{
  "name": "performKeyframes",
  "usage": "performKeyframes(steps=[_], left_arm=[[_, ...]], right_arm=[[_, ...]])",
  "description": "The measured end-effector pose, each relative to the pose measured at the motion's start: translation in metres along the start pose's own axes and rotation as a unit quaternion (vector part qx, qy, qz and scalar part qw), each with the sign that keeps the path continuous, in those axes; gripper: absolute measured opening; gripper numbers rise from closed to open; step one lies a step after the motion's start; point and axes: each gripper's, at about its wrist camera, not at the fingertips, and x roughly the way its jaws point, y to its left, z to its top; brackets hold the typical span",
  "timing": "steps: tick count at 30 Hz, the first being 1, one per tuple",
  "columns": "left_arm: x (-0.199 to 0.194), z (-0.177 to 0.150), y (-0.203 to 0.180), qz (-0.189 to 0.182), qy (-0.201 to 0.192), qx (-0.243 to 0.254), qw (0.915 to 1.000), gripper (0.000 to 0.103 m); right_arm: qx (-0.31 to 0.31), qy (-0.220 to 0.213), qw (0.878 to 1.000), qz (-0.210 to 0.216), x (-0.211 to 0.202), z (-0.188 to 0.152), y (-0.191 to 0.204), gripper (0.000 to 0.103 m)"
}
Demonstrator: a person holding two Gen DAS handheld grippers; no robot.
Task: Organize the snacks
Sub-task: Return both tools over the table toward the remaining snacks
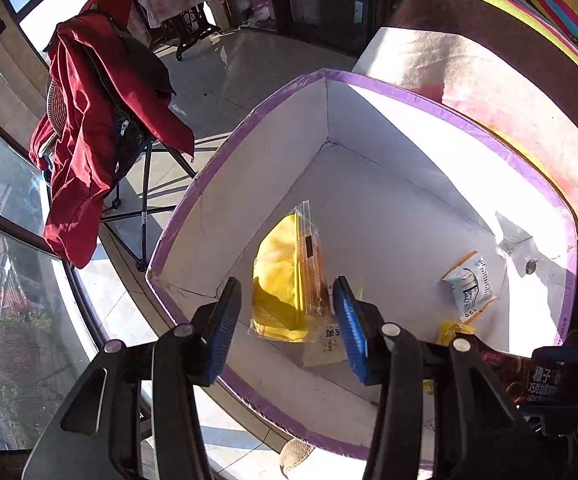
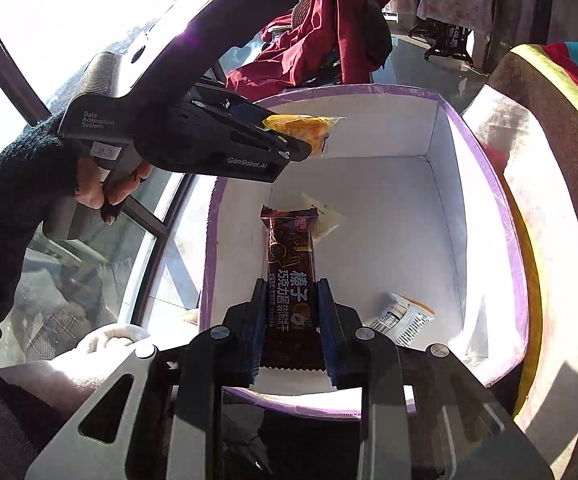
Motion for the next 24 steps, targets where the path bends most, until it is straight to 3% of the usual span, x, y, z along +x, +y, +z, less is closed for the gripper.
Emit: performKeyframes(steps=[1,2,8,11,14,18,21,24], left_arm=[[-0.003,0.001,0.004,0.016,-0.003,-0.013,0.9998,0.084],[-0.009,0.003,0.006,0.020,-0.015,-0.022,0.9994,0.094],[-0.071,0.028,-0.015,0.003,-0.135,-0.042,0.9900,0.101],[-0.103,0.049,-0.044,-0.057,-0.205,-0.047,0.9760,0.101],[-0.124,0.075,-0.086,-0.140,-0.242,-0.035,0.9595,0.101],[-0.141,0.111,-0.169,-0.237,-0.232,0.022,0.9432,0.101],[-0.150,0.130,-0.242,-0.298,-0.218,0.079,0.9259,0.101],[-0.153,0.143,-0.314,-0.331,-0.211,0.127,0.9108,0.101]], right_arm=[[0.005,-0.012,1.000,0.000,-0.006,0.000,-0.001,0.054],[0.011,-0.026,1.000,0.007,-0.015,-0.002,-0.005,0.056],[0.046,-0.105,0.993,-0.015,-0.102,-0.037,-0.039,0.056],[0.077,-0.146,0.985,-0.056,-0.153,-0.073,-0.058,0.058],[0.130,-0.180,0.967,-0.125,-0.201,-0.118,-0.079,0.066],[0.234,-0.221,0.923,-0.212,-0.259,-0.186,-0.112,0.069],[0.321,-0.239,0.874,-0.275,-0.294,-0.237,-0.136,0.074],[0.392,-0.225,0.821,-0.348,-0.316,-0.282,-0.165,0.074]])
